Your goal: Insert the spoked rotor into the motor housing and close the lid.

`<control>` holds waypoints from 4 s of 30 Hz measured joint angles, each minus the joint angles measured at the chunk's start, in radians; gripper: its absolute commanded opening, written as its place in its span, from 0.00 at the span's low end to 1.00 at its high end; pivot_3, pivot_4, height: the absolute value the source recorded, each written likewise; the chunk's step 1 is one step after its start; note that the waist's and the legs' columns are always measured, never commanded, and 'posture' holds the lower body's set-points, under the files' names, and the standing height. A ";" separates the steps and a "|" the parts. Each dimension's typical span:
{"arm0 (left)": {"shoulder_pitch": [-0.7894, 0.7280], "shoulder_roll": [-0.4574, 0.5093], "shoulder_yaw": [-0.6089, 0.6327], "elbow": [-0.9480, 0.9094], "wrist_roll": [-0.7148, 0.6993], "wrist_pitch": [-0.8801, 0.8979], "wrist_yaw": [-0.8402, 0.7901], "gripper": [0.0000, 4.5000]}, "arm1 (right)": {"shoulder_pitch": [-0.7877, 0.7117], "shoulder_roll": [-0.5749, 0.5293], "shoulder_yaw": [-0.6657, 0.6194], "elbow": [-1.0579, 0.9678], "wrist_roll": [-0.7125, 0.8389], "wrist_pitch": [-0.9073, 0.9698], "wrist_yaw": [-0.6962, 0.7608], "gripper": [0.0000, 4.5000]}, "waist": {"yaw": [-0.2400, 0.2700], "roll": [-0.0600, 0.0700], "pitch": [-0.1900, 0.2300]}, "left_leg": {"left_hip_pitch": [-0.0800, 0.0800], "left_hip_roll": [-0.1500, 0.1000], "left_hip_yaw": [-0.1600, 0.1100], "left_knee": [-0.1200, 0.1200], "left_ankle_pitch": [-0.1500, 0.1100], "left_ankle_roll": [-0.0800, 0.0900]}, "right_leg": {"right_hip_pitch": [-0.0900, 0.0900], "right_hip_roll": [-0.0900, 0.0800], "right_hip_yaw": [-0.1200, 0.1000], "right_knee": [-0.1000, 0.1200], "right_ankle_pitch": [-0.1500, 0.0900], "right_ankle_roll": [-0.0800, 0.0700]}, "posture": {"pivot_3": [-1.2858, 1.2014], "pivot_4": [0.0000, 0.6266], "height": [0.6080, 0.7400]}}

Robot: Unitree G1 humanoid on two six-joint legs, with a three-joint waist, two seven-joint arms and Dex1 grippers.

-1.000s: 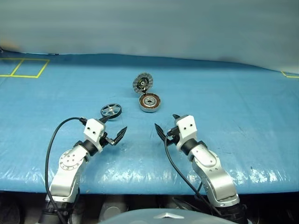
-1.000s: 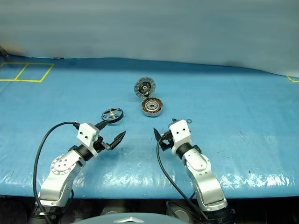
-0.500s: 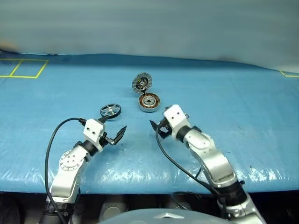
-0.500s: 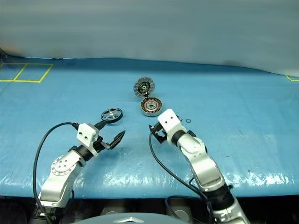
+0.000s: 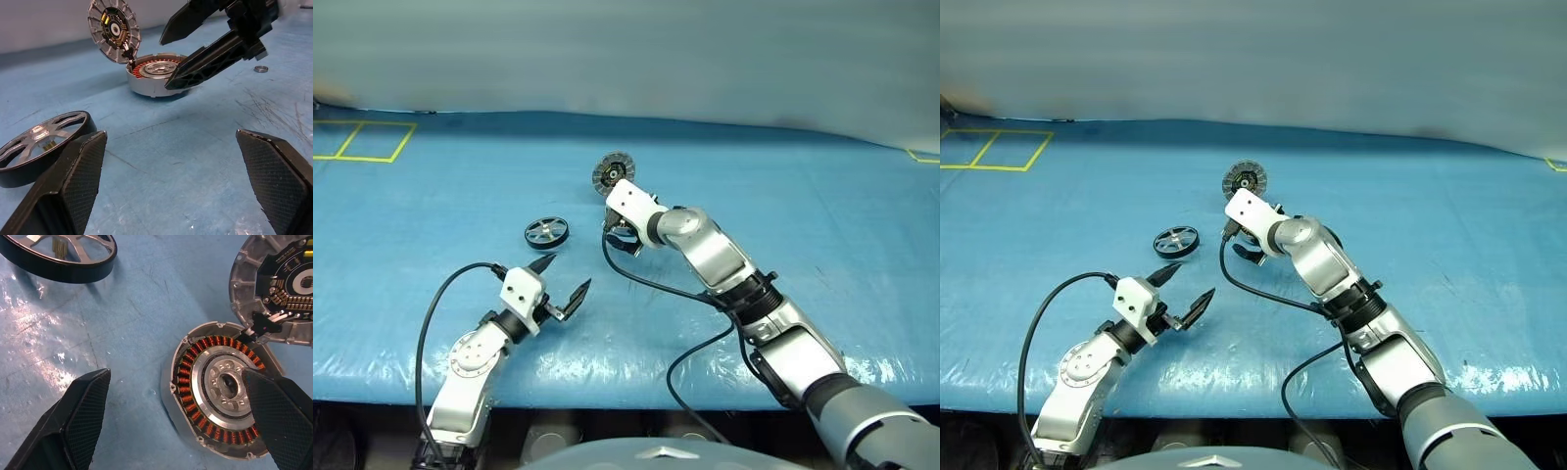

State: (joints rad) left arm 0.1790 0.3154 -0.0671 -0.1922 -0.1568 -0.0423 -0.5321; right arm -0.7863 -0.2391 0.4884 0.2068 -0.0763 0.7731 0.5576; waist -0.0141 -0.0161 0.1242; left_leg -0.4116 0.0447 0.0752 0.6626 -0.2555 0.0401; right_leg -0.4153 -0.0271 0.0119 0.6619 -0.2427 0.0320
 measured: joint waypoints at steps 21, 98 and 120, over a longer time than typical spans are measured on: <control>-0.013 -0.004 0.001 0.060 0.001 -0.056 0.010 1.00 | -0.102 0.050 -0.003 0.301 -0.041 -0.173 0.122 1.00 | -0.017 0.002 0.001 | 0.000 0.000 0.001 0.000 0.000 0.000 | 0.000 -0.001 0.000 0.001 0.001 0.001 | 0.52 0.24 1.00; 0.024 -0.010 0.012 0.054 0.009 -0.071 0.048 1.00 | 0.410 0.230 -0.089 -0.566 -0.067 0.586 0.007 0.42 | -0.023 -0.004 -0.024 | 0.015 0.000 -0.003 -0.016 -0.006 -0.010 | 0.004 -0.017 -0.003 -0.002 -0.010 -0.018 | 0.52 0.24 1.00; 0.027 -0.001 0.008 0.053 0.008 -0.052 0.035 1.00 | 0.479 0.329 -0.194 -0.725 0.181 0.787 -0.197 0.42 | -0.048 -0.004 -0.021 | 0.011 0.001 -0.005 -0.022 -0.005 -0.008 | 0.000 -0.018 -0.009 -0.007 -0.012 -0.020 | 0.52 0.24 1.00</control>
State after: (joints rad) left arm 0.2064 0.3147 -0.0591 -0.1391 -0.1488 -0.0939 -0.4969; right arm -0.3075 0.0897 0.2939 -0.5178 0.1043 1.5602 0.3610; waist -0.0620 -0.0197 0.1031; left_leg -0.4005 0.0453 0.0700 0.6407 -0.2602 0.0326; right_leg -0.4152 -0.0452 0.0033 0.6550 -0.2550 0.0120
